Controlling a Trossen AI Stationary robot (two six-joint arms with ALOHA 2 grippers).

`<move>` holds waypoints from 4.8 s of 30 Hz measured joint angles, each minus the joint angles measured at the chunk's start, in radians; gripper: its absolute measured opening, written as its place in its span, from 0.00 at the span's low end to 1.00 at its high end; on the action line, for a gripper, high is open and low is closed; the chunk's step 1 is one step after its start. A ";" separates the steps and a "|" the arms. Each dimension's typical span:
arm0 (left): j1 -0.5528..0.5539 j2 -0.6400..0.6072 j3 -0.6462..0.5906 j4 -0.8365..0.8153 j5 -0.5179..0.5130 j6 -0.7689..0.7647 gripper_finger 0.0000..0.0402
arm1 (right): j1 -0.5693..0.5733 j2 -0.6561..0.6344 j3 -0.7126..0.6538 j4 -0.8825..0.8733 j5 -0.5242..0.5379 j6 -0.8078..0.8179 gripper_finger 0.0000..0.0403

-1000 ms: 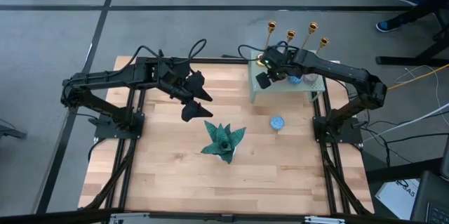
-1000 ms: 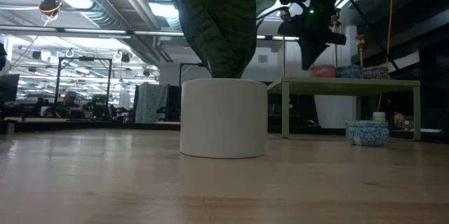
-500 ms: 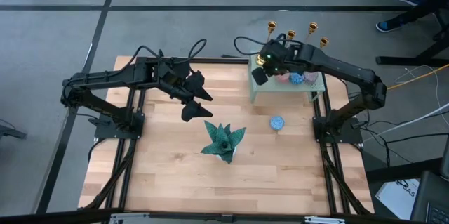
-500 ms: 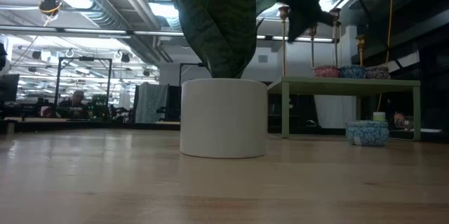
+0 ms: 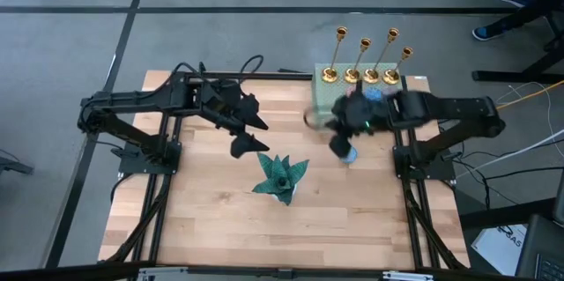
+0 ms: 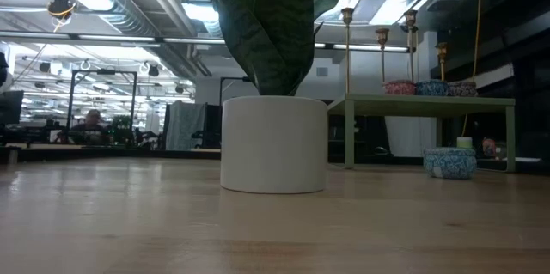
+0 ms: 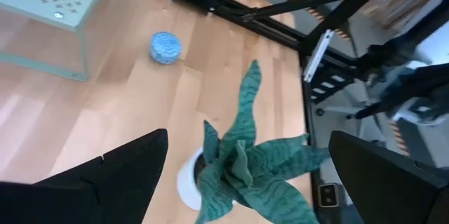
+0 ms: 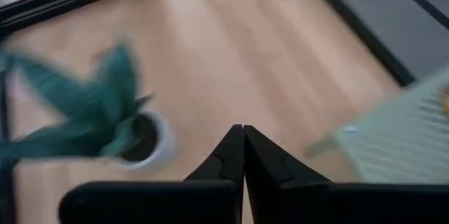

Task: Stock candles and holders on shelf
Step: Align the light blue scented candle with the other scented candles on the shelf

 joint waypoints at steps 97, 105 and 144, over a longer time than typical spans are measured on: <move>0.088 0.084 0.000 0.012 -0.299 0.329 0.01 | 0.224 -0.011 -0.105 0.210 0.150 -0.008 0.06; 0.113 0.083 0.000 0.067 -0.299 0.288 0.01 | 0.224 -0.011 -0.105 0.183 0.083 -0.059 0.07; -0.093 0.125 0.000 0.063 -0.359 0.077 0.01 | 0.234 -0.013 -0.341 -0.251 0.056 0.204 0.74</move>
